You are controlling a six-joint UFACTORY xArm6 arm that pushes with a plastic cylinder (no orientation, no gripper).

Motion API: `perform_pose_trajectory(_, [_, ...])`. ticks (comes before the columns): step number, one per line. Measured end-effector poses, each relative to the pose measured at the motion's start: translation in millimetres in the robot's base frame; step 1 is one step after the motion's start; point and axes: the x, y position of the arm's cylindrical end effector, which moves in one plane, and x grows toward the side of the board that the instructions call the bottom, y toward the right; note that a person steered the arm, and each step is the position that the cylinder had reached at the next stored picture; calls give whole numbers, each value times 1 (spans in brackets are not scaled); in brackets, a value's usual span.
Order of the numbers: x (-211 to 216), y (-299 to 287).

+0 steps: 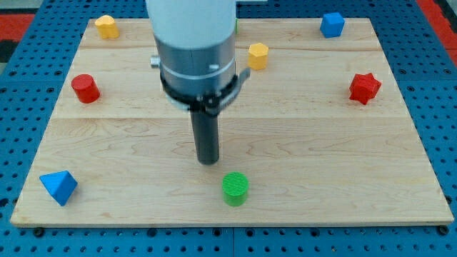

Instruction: Move the yellow hexagon towards the center

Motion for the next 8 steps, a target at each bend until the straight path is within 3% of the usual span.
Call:
perform_pose_trajectory(2, [-89, -23])
perform_pose_trajectory(5, [-213, -11])
perform_pose_trajectory(6, [-239, 17])
perform_pose_trajectory(8, [-247, 87])
